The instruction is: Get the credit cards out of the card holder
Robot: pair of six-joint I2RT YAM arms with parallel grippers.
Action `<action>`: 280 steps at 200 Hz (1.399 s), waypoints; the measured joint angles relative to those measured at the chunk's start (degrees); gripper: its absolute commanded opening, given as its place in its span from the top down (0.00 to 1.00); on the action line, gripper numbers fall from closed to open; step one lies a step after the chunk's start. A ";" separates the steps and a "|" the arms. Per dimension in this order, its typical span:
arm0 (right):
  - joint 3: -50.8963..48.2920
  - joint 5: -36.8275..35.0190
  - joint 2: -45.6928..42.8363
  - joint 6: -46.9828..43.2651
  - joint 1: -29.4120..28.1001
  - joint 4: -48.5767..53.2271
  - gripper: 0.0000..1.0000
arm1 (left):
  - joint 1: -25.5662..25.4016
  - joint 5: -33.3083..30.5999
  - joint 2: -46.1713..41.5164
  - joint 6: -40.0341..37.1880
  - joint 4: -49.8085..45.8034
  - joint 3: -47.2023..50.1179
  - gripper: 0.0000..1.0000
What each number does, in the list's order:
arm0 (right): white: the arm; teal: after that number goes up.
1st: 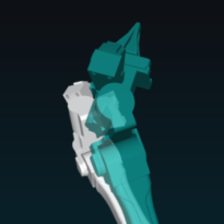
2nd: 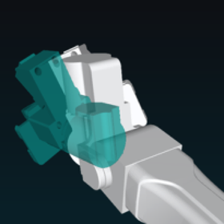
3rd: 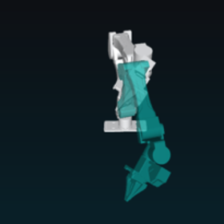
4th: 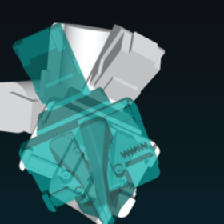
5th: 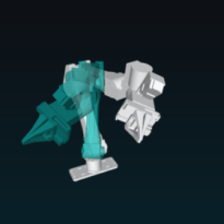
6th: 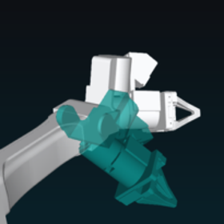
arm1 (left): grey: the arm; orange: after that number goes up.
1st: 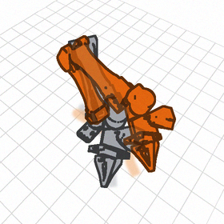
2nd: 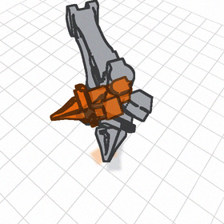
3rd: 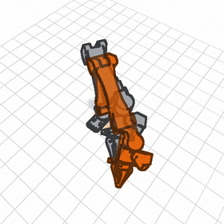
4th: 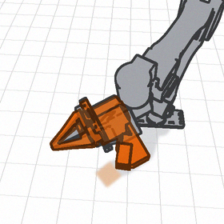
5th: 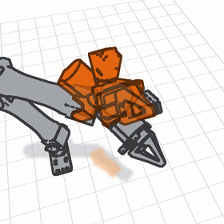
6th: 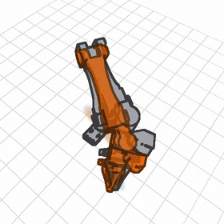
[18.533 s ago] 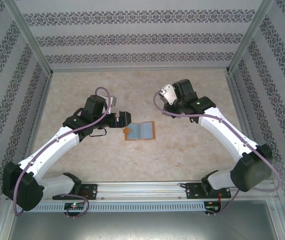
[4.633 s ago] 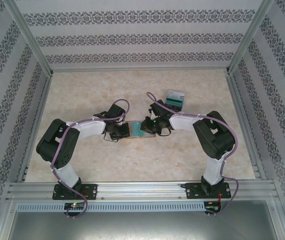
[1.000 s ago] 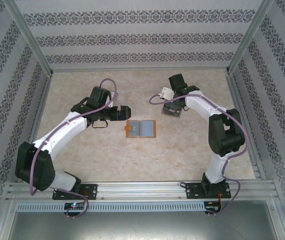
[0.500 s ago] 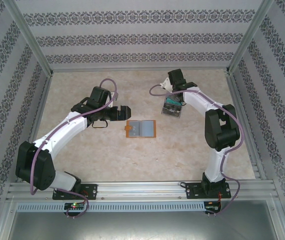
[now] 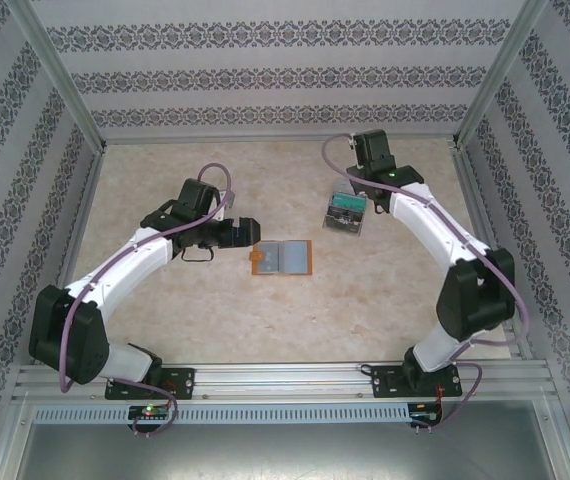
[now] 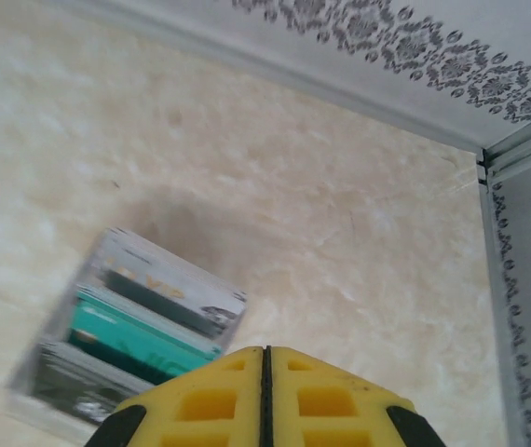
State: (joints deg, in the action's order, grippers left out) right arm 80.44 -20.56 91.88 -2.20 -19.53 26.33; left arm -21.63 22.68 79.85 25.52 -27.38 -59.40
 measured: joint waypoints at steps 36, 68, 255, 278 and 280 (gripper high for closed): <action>-3.19 3.87 -4.74 11.61 -6.82 1.77 1.00 | 0.00 1.57 -0.48 1.92 0.55 1.64 0.03; -7.26 11.02 -5.14 21.62 -8.87 2.54 1.00 | 0.00 3.80 -0.28 4.15 1.27 2.71 0.07; -22.69 28.85 6.88 36.83 -12.90 -4.63 1.00 | -7.04 -1.36 17.05 16.39 7.52 1.73 0.34; -22.71 28.83 8.26 36.83 -12.90 -5.51 1.00 | -7.17 -1.51 18.23 16.37 7.80 1.05 0.36; -22.71 28.83 8.39 36.83 -12.90 -5.60 1.00 | -7.19 -1.51 18.29 16.37 7.85 1.03 0.36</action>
State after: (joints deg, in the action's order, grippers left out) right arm 57.74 8.27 100.27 34.63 -32.42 20.73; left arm -28.82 21.17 98.15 41.89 -19.53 -58.37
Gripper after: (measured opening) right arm 0.060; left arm 0.644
